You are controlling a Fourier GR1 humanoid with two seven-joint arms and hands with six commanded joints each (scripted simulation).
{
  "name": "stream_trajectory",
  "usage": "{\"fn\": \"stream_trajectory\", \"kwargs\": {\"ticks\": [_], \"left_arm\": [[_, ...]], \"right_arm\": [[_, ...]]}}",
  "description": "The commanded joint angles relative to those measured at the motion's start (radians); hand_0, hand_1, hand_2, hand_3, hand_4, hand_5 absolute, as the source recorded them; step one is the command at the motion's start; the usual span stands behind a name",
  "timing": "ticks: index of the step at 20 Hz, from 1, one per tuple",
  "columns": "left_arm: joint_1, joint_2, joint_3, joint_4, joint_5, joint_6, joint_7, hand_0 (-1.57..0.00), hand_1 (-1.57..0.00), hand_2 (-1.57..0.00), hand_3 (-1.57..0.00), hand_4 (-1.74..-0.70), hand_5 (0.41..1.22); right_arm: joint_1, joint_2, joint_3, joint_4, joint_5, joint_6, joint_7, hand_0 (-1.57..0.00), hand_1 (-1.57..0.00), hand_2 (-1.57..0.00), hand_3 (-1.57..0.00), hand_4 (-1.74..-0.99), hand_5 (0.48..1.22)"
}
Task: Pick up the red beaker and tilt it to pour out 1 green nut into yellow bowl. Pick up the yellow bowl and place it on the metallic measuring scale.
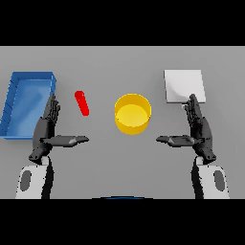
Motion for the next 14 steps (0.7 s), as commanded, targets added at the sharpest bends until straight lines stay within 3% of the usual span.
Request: {"fn": "stream_trajectory", "kwargs": {"ticks": [1, 6, 7, 9, 12, 14], "left_arm": [[0.006, -0.002, -0.003, -0.004, -0.001, 0.001, -0.004, 0.0, 0.0, 0.0, 0.0, -1.2, 0.677], [0.078, -0.021, -0.039, -0.058, -0.021, 0.002, -0.032, 0.0, 0.0, 0.0, 0.0, -1.2, 0.677], [0.109, 0.005, -0.069, -0.095, -0.059, -0.012, -0.051, 0.0, 0.0, 0.0, 0.0, -1.2, 0.677], [0.128, 0.03, -0.099, -0.14, -0.101, -0.017, -0.029, 0.0, 0.0, 0.0, 0.0, -1.2, 0.677], [0.155, 0.03, -0.127, -0.179, -0.128, -0.014, -0.003, 0.0, 0.0, 0.0, 0.0, -1.2, 0.668], [0.162, 0.032, -0.141, -0.197, -0.139, -0.018, 0.024, 0.0, 0.0, 0.0, 0.0, -1.18, 0.66]], "right_arm": [[-0.001, -0.001, -0.001, 0.001, -0.001, -0.001, 0.0, 0.0, 0.0, 0.0, 0.0, -1.177, 0.572], [-0.007, -0.021, -0.019, 0.013, -0.017, 0.013, -0.006, 0.0, 0.0, 0.0, 0.0, -1.177, 0.572], [0.011, -0.059, 0.012, -0.014, 0.064, -0.004, -0.032, 0.0, 0.0, 0.0, 0.0, -1.177, 0.572], [0.025, -0.083, 0.049, -0.035, 0.136, -0.012, -0.042, 0.0, 0.0, 0.0, 0.0, -1.183, 0.576], [0.047, -0.095, 0.067, -0.08, 0.155, -0.009, -0.047, 0.0, 0.0, 0.0, 0.0, -1.194, 0.583], [0.043, -0.092, 0.064, -0.061, 0.143, 0.003, -0.034, 0.0, 0.0, 0.0, 0.0, -1.206, 0.585]]}}
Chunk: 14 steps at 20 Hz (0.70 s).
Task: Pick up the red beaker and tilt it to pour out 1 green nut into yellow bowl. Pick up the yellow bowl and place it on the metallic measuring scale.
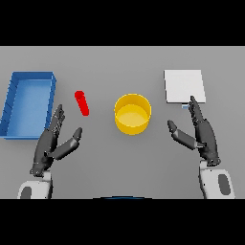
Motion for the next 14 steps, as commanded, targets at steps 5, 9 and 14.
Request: {"fn": "stream_trajectory", "kwargs": {"ticks": [5, 9, 14], "left_arm": [[-0.026, 0.002, 0.007, 0.032, -0.001, -0.001, 0.027, 0.0, 0.0, 0.0, 0.0, -1.18, 0.658], [-0.121, -0.012, 0.027, 0.154, -0.025, 0.025, 0.021, 0.0, 0.0, 0.0, 0.0, -1.2, 0.661], [-0.28, -0.015, 0.08, 0.325, -0.032, 0.061, -0.002, 0.0, 0.0, 0.0, 0.0, -1.21, 0.651]], "right_arm": [[-0.007, -0.012, -0.017, -0.012, -0.055, 0.04, -0.026, 0.0, 0.0, 0.0, 0.0, -1.284, 0.618], [-0.013, -0.014, -0.017, -0.005, -0.059, 0.05, -0.035, 0.0, 0.0, 0.0, 0.0, -1.294, 0.623], [-0.01, -0.015, -0.021, -0.001, -0.053, 0.047, -0.038, 0.0, 0.0, 0.0, 0.0, -1.29, 0.617]]}}
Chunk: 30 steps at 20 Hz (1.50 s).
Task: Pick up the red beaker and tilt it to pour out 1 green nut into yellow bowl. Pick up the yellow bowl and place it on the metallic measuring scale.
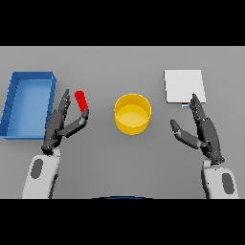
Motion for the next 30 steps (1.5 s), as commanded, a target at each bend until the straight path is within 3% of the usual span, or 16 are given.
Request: {"fn": "stream_trajectory", "kwargs": {"ticks": [1, 8, 9, 17, 19, 20, 22, 23, 24, 27, 30], "left_arm": [[-0.033, -0.001, 0.008, 0.041, -0.004, 0.007, -0.008, 0.0, 0.0, 0.0, 0.0, -1.21, 0.646], [-0.186, -0.007, 0.046, 0.259, -0.025, 0.039, -0.073, 0.0, 0.0, 0.0, 0.0, -1.22, 0.635], [-0.209, -0.005, 0.054, 0.284, -0.032, 0.053, -0.074, 0.0, 0.0, 0.0, 0.0, -1.22, 0.639], [-0.309, -0.033, 0.095, 0.432, -0.013, 0.075, -0.165, 0.0, -0.01, -0.05, -0.03, -1.35, 0.726], [-0.332, -0.046, 0.115, 0.473, 0.0, 0.087, -0.192, -0.34, -0.31, -0.32, -0.24, -1.39, 0.765], [-0.341, -0.055, 0.126, 0.476, 0.013, 0.092, -0.191, -0.58, -0.56, -0.55, -0.42, -1.42, 0.786], [-0.345, -0.063, 0.143, 0.5, 0.031, 0.089, -0.225, -0.94, -0.92, -0.92, -0.83, -1.42, 0.943], [-0.353, -0.057, 0.149, 0.497, 0.031, 0.098, -0.226, -1.07, -1.05, -1.05, -0.98, -1.48, 0.998], [-0.362, -0.065, 0.141, 0.511, 0.018, 0.114, -0.242, -1.17, -1.16, -1.15, -1.08, -1.53, 1.043], [-0.358, -0.053, 0.125, 0.506, 0.023, 0.112, -0.256, -1.36, -1.36, -1.36, -1.18, -1.62, 1.13], [-0.35, -0.054, 0.1, 0.494, 0.012, 0.117, -0.252, -1.47, -1.46, -1.46, -1.37, -1.54, 1.174]], "right_arm": [[0.002, 0.0, 0.001, 0.003, -0.004, 0.006, -0.002, 0.0, 0.0, 0.0, 0.0, -1.293, 0.618], [-0.014, -0.007, -0.007, 0.008, 0.012, -0.013, 0.026, 0.0, 0.0, 0.0, 0.0, -1.299, 0.634], [-0.001, -0.003, -0.003, 0.004, 0.015, -0.014, 0.008, 0.0, 0.0, 0.0, 0.0, -1.303, 0.637], [-0.015, -0.001, -0.013, 0.026, 0.009, -0.015, 0.012, 0.0, 0.0, 0.0, 0.0, -1.301, 0.647], [-0.02, 0.001, -0.009, 0.022, 0.013, -0.017, 0.015, 0.0, 0.0, 0.0, 0.0, -1.294, 0.645], [-0.015, 0.007, -0.003, 0.02, 0.019, -0.02, 0.014, 0.0, 0.0, 0.0, 0.0, -1.292, 0.645], [-0.023, 0.005, -0.011, 0.033, 0.016, -0.023, 0.02, 0.0, 0.0, 0.0, 0.0, -1.29, 0.646], [-0.015, 0.001, -0.012, 0.017, 0.01, -0.019, 0.006, 0.0, 0.0, 0.0, 0.0, -1.291, 0.647], [-0.015, -0.002, -0.014, 0.018, 0.008, -0.017, 0.012, 0.0, 0.0, 0.0, 0.0, -1.291, 0.649], [0.005, 0.002, -0.002, -0.001, 0.014, -0.015, 0.008, 0.0, 0.0, 0.0, 0.0, -1.29, 0.649], [-0.01, 0.005, -0.005, 0.006, 0.021, -0.027, 0.022, 0.0, 0.0, 0.0, 0.0, -1.288, 0.648]]}}
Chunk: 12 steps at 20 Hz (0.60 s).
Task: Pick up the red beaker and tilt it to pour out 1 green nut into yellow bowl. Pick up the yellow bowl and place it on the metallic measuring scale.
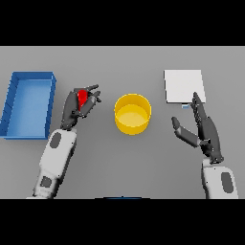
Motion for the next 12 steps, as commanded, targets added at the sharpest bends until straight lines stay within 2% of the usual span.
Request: {"fn": "stream_trajectory", "kwargs": {"ticks": [1, 7, 10, 12], "left_arm": [[-0.003, -0.001, -0.01, -0.012, -0.009, 0.004, 0.017, -1.49, -1.48, -1.48, -1.41, -1.53, 1.184], [-0.006, 0.008, -0.014, -0.107, -0.025, -0.007, 0.051, -1.55, -1.55, -1.55, -1.53, -1.5, 1.211], [-0.009, 0.036, -0.055, -0.189, -0.088, -0.014, 0.12, -1.56, -1.56, -1.56, -1.55, -1.5, 1.216], [-0.026, 0.062, -0.093, -0.228, -0.148, -0.019, 0.188, -1.56, -1.56, -1.56, -1.56, -1.58, 1.181]], "right_arm": [[-0.001, -0.001, -0.001, 0.011, 0.0, 0.003, -0.005, 0.0, 0.0, 0.0, 0.0, -1.287, 0.65], [-0.001, -0.009, 0.0, 0.003, -0.002, 0.011, -0.01, 0.0, 0.0, 0.0, 0.0, -1.294, 0.662], [0.012, -0.002, 0.01, -0.005, 0.011, 0.005, -0.021, 0.0, 0.0, 0.0, 0.0, -1.289, 0.664], [0.013, -0.014, 0.004, 0.001, 0.003, 0.018, -0.025, 0.0, 0.0, 0.0, 0.0, -1.281, 0.663]]}}
